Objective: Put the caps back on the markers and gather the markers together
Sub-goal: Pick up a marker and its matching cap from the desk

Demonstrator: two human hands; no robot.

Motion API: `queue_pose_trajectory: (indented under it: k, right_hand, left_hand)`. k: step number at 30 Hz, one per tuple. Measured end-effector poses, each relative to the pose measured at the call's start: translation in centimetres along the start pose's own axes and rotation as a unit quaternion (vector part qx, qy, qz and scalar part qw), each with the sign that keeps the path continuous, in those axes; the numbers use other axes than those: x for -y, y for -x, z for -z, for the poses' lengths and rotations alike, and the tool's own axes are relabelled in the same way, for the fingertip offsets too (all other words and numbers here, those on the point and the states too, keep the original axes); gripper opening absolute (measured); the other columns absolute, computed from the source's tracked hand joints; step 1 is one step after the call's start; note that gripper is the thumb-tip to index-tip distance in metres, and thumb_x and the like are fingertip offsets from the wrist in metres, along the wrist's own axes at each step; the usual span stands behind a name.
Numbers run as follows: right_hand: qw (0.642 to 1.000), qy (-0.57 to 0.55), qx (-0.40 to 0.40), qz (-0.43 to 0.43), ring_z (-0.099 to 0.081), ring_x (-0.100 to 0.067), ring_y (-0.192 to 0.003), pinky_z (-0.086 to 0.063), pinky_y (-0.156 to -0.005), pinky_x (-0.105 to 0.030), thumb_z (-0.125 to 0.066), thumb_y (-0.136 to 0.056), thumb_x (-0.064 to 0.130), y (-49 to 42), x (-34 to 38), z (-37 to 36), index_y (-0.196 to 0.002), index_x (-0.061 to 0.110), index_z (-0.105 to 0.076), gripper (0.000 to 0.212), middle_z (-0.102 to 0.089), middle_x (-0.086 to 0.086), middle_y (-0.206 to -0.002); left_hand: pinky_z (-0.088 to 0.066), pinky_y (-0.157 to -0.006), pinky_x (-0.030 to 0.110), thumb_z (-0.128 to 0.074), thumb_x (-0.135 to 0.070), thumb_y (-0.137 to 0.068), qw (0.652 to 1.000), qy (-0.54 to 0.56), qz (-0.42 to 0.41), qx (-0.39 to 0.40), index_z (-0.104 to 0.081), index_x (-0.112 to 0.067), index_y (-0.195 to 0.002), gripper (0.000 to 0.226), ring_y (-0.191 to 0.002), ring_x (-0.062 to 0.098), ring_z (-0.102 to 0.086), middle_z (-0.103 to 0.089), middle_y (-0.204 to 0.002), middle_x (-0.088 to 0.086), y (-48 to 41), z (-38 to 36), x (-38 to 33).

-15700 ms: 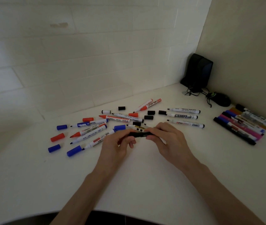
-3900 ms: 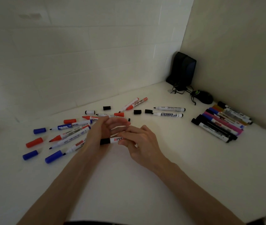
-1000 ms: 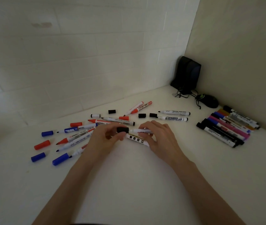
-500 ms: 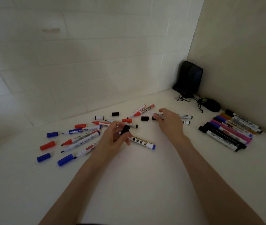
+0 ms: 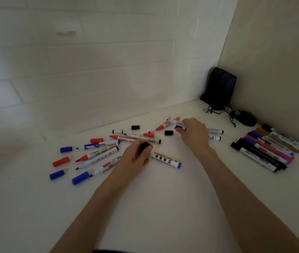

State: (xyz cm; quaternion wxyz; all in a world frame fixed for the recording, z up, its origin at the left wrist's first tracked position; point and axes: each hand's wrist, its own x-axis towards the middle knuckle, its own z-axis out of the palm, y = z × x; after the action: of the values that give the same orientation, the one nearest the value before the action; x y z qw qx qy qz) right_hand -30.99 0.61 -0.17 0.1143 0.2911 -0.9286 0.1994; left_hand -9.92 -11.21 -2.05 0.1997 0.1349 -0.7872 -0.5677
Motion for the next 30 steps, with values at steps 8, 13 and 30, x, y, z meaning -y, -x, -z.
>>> queue_pose_trajectory:
  k: [8,13,30]
  right_hand:
    - [0.864,-0.459,0.204,-0.036,-0.039,-0.006,-0.051,-0.038,-0.050,-0.017,-0.067,-0.095,0.032,7.0,3.3,5.2,-0.100,0.020,-0.076,0.016,-0.077,0.003,-0.086]
    - [0.852,-0.470,0.227,-0.041,-0.038,-0.005,-0.050,-0.035,-0.052,-0.016,-0.065,-0.096,0.033,8.9,4.0,5.0,-0.100,0.017,-0.078,0.021,-0.062,0.016,-0.057]
    - [0.951,-0.234,0.122,0.163,-0.053,-0.008,-0.080,-0.044,-0.074,-0.019,-0.041,-0.105,0.041,8.5,0.3,4.2,-0.135,0.034,-0.059,0.035,-0.052,0.003,-0.090]
  left_hand:
    - [-0.042,-0.050,0.020,-0.061,-0.030,-0.096,0.998,0.038,-0.016,-0.049,-0.065,-0.030,-0.114,0.018,-0.053,0.007,-0.048,-0.053,-0.068,-0.010,0.0,0.0,-1.0]
    - [-0.039,-0.050,0.019,-0.063,-0.030,-0.094,0.997,0.001,-0.069,-0.046,-0.068,-0.033,-0.116,0.023,-0.051,0.007,-0.046,-0.053,-0.062,-0.011,0.2,0.3,-1.2]
    - [-0.030,-0.044,0.023,-0.046,-0.007,-0.102,0.991,0.119,-0.061,-0.024,-0.057,-0.002,-0.116,0.018,-0.052,0.020,-0.040,-0.068,-0.091,0.010,-0.1,0.8,-1.3]
